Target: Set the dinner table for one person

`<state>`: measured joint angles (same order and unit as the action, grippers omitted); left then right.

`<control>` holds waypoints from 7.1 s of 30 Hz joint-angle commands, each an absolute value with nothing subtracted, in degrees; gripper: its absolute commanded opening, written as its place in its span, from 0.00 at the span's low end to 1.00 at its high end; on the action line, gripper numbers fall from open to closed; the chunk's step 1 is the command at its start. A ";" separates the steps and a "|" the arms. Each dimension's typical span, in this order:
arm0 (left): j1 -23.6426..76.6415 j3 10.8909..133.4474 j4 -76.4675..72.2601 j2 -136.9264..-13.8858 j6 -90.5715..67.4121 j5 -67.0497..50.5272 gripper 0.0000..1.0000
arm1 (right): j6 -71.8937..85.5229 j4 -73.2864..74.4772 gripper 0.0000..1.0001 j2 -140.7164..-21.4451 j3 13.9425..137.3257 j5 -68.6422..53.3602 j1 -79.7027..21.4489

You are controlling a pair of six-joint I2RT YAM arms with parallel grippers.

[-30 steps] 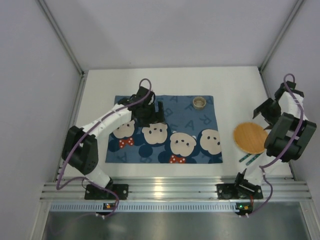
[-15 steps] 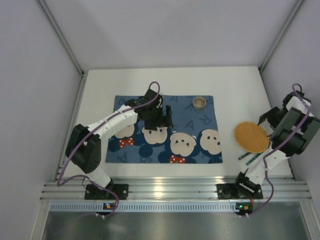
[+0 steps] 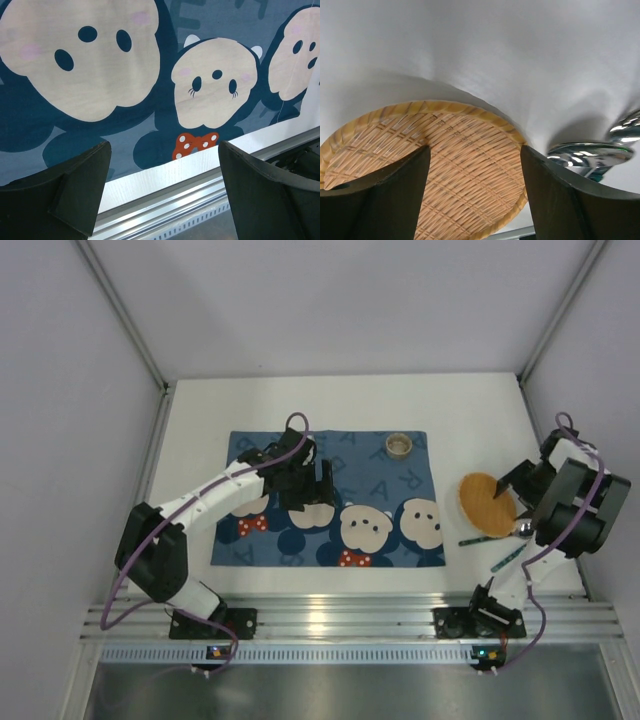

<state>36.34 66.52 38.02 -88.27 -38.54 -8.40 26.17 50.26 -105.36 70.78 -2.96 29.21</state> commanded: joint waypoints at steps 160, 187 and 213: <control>32.61 65.83 34.10 -84.73 -37.62 5.11 0.96 | 26.82 62.67 1.00 -69.60 64.43 3.16 14.31; 32.52 55.37 39.81 -65.30 -35.77 4.74 0.96 | 36.56 43.77 0.92 -89.64 48.87 5.45 21.88; 32.52 61.79 40.25 -72.07 -34.98 5.36 0.96 | 33.75 58.88 0.00 -88.85 82.78 14.86 -10.67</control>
<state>32.71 58.81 40.77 -71.96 -36.01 4.56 33.10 54.13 -92.53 76.38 13.76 -1.87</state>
